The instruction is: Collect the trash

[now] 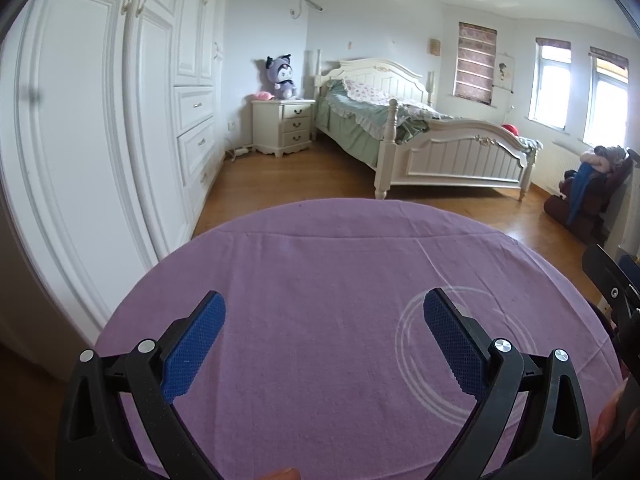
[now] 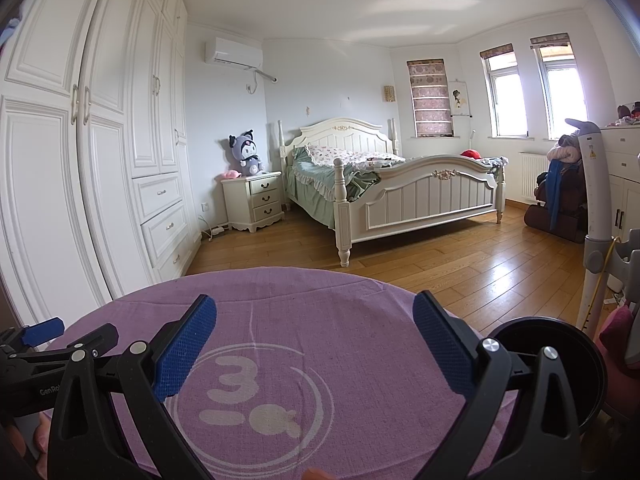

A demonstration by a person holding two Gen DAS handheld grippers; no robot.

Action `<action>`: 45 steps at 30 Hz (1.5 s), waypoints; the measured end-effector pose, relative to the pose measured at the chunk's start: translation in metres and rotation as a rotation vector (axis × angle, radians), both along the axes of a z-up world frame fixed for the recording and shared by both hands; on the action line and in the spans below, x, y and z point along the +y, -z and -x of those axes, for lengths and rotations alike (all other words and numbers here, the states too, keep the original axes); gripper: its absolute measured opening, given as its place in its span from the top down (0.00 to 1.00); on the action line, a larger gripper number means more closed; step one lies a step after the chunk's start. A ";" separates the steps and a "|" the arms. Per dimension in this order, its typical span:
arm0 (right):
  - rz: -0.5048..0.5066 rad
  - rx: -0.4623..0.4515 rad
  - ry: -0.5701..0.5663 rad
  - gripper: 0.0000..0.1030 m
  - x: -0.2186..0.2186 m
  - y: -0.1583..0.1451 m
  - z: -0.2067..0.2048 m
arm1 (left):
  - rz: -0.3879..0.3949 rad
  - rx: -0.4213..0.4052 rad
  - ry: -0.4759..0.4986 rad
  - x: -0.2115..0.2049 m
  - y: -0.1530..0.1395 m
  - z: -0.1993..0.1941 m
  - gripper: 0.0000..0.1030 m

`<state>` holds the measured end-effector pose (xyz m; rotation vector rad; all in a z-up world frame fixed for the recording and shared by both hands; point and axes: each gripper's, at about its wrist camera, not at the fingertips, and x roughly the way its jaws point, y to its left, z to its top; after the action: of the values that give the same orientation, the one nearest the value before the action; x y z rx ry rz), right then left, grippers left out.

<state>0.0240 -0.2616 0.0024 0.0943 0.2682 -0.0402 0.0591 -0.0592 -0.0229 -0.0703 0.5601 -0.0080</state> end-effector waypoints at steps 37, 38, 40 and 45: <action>-0.005 0.002 0.001 0.05 0.002 0.000 0.002 | -0.003 0.002 0.001 0.000 -0.002 0.000 0.05; -0.005 0.002 0.001 0.05 0.002 0.000 0.002 | -0.003 0.002 0.001 -0.001 -0.002 -0.001 0.05; -0.006 0.002 0.001 0.05 0.002 0.000 0.002 | -0.004 0.003 -0.002 -0.001 -0.001 -0.001 0.05; -0.006 0.002 0.001 0.05 0.002 0.000 0.002 | -0.005 0.003 -0.002 0.000 0.000 -0.001 0.05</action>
<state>0.0218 -0.2599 0.0028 0.1002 0.2704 -0.0403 0.0603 -0.0592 -0.0227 -0.0659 0.5627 -0.0049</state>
